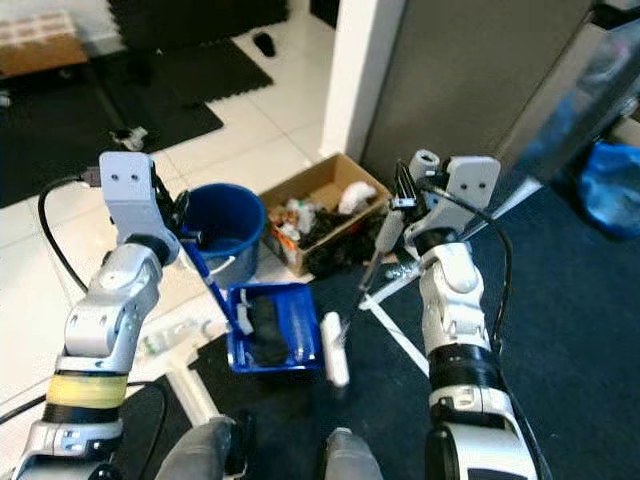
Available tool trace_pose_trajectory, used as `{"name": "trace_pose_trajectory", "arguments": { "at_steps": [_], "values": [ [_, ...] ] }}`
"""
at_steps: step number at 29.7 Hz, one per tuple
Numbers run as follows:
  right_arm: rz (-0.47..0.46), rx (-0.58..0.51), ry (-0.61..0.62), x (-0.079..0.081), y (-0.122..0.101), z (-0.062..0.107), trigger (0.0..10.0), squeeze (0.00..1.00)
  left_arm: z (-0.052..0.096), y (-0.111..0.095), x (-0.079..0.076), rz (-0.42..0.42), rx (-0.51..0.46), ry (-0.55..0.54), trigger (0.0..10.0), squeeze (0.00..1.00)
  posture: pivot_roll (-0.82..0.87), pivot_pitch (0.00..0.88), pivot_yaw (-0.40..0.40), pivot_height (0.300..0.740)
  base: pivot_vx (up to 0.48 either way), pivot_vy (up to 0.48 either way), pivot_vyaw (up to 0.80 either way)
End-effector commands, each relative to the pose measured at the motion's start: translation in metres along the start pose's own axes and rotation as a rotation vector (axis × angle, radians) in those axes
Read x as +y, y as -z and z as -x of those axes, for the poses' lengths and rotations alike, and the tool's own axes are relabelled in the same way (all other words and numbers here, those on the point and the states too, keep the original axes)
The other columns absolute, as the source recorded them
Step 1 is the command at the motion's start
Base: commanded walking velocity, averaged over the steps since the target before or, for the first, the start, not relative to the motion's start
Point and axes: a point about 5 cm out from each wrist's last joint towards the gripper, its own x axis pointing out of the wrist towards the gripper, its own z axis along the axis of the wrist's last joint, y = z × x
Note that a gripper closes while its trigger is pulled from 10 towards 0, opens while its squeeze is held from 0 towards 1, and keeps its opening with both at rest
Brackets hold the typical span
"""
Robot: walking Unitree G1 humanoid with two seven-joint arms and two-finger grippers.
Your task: Sweep floor
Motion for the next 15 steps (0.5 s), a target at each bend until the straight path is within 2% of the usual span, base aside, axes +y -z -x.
{"name": "trace_pose_trajectory", "arguments": {
  "at_steps": [1,9,15],
  "values": [
    [0.005,-0.047,0.022,-0.006,-0.007,0.001,10.0,0.00,0.000,-0.019,-0.004,-0.002,-0.081,0.015,10.0,0.00,0.00,0.067,-0.053,0.740,0.000,0.000,0.00],
    [0.007,-0.045,0.019,-0.003,-0.005,0.001,10.0,0.00,-0.001,-0.030,-0.004,0.016,-0.101,0.005,10.0,0.00,0.00,0.069,-0.057,0.740,0.000,0.000,0.00],
    [0.011,-0.075,0.028,-0.004,-0.012,-0.001,10.0,0.00,0.003,-0.066,-0.008,-0.056,-0.219,0.064,10.0,0.00,0.00,0.069,-0.056,0.740,0.000,0.000,0.00]
  ]
}}
